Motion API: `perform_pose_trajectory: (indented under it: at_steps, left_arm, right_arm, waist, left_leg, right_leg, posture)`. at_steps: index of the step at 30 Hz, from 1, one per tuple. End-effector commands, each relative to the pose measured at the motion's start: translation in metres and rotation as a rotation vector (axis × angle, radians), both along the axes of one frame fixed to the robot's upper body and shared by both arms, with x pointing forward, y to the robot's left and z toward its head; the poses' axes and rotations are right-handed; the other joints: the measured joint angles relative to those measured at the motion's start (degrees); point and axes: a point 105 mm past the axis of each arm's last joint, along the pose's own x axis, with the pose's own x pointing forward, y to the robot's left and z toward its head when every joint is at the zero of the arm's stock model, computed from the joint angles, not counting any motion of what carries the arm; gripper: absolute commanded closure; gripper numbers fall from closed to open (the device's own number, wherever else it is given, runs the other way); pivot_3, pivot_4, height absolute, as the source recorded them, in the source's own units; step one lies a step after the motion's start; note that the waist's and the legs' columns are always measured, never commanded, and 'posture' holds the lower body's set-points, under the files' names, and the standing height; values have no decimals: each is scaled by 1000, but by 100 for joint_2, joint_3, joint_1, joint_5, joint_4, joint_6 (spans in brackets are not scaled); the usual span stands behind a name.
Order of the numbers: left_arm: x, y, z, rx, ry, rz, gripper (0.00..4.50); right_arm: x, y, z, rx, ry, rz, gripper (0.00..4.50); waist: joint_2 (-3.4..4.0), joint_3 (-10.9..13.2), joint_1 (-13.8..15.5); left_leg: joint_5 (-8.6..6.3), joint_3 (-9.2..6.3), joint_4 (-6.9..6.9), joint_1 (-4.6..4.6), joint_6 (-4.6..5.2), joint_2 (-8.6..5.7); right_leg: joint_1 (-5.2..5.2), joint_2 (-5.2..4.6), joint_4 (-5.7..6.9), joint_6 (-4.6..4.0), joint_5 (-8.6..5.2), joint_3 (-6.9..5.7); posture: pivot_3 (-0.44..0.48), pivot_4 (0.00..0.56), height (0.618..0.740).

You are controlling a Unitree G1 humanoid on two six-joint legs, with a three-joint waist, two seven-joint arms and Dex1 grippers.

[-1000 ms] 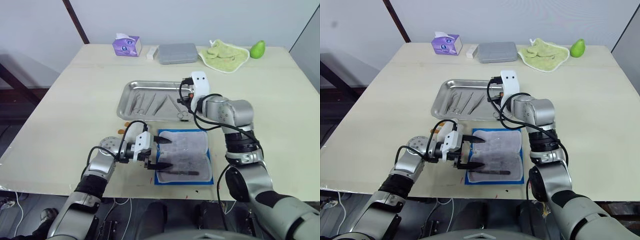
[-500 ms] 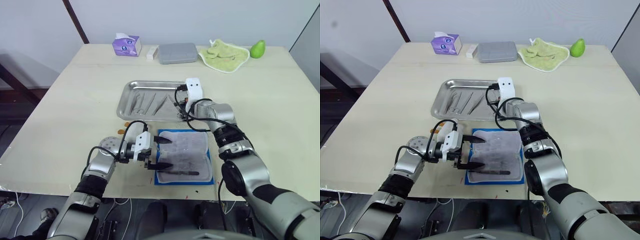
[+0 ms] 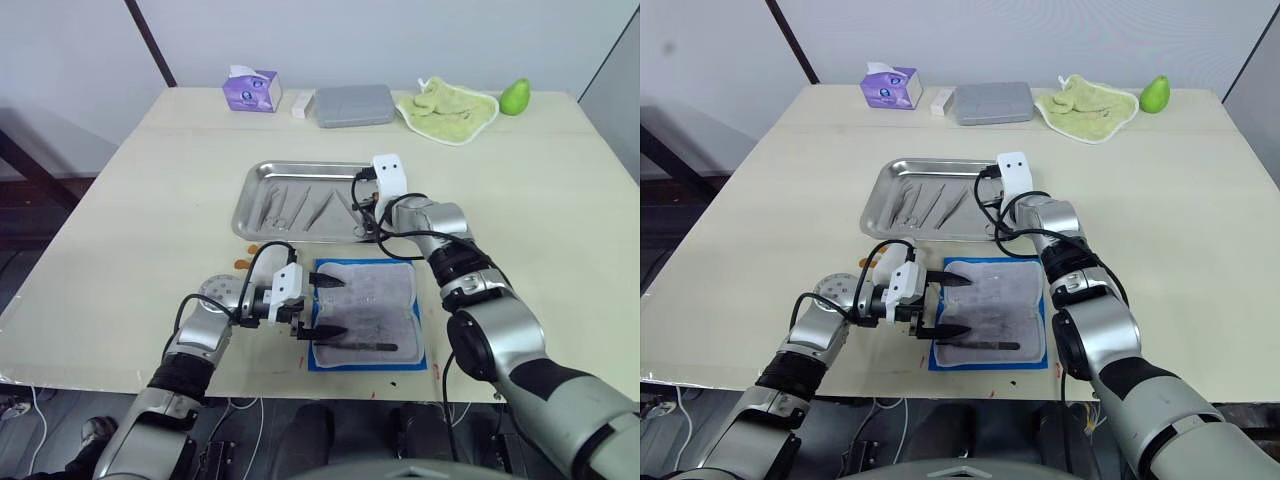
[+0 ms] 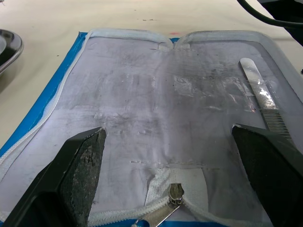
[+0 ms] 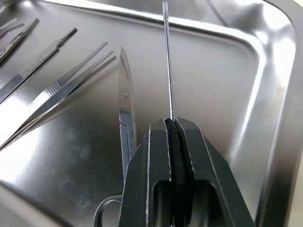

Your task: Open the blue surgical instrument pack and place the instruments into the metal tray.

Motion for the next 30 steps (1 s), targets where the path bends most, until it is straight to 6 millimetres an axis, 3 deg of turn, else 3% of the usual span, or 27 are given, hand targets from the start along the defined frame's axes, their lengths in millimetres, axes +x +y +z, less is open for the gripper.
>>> perform_pose_trajectory:
  at_steps: [1, 5, 6, 8, 12, 16, 20, 26, 30]
  left_arm:
    - [-11, 1, -28, 85, 104, 3, 0]
    - [-11, 0, -27, 84, 104, 5, 0]
    - [-11, 0, -27, 84, 105, 6, 0]
    - [-11, 1, -27, 85, 106, 7, 0]
    - [-11, 2, -28, 86, 108, 9, 0]
    - [-12, 3, -30, 85, 112, 11, 0]
    - [-12, 4, -32, 86, 111, 13, 0]
    - [-13, 5, -33, 85, 113, 14, 0]
    - [-14, 5, -32, 84, 114, 12, 0]
  right_arm:
    - [3, 5, 17, -5, -54, 32, 4403]
    - [3, 5, 15, -13, -52, 38, 4403]
    - [3, 4, 16, -13, -53, 38, 3935]
    - [3, 4, 16, -14, -54, 41, 3629]
    - [3, 3, 19, -19, -67, 44, 1818]
    - [0, 4, 27, 2, -103, 71, 1818]
    - [-15, 2, 45, 62, -245, 171, 1818]
    - [-59, -2, 63, 170, -425, 397, 1818]
    - [-103, -21, 67, 242, -466, 574, 1818]
  waist:
    - [0, 0, -2]
    - [0, 1, -2]
    - [0, 1, -2]
    - [0, 1, -2]
    - [0, 1, -3]
    - [0, 1, -1]
    - [0, 0, 6]
    - [1, 1, -6]
    - [2, 2, 13]
  left_leg:
    - [0, -1, -1, 0, 0, 0]
    - [0, -1, -2, 0, 0, 1]
    - [0, 0, -3, -1, 0, 0]
    - [0, -1, -5, -2, 0, 0]
    - [0, -1, -10, -1, 0, 0]
    - [0, 0, -11, -1, 0, 1]
    - [0, -3, -14, -2, 0, 2]
    - [0, -4, -16, -2, 0, 1]
    - [0, -3, -16, -1, 0, 0]
  right_leg:
    - [-1, 0, 0, 0, 0, 1]
    - [-2, 0, 0, 0, 0, 1]
    - [-3, 0, -1, 0, 0, 2]
    - [-7, 0, 0, 0, 0, 4]
    - [-8, 0, 0, 0, 0, 6]
    - [-9, 0, 0, 0, 0, 8]
    - [-11, -1, -2, 0, 0, 10]
    - [-10, -1, -3, 1, 0, 9]
    - [-8, 3, -6, 2, -1, 8]
  posture:
    - [0, 150, 740]
    - [0, 150, 740]
    - [0, 150, 740]
    - [0, 150, 740]
    - [0, 150, 740]
    - [0, 150, 740]
    - [0, 150, 740]
    - [0, 150, 740]
    - [0, 150, 740]
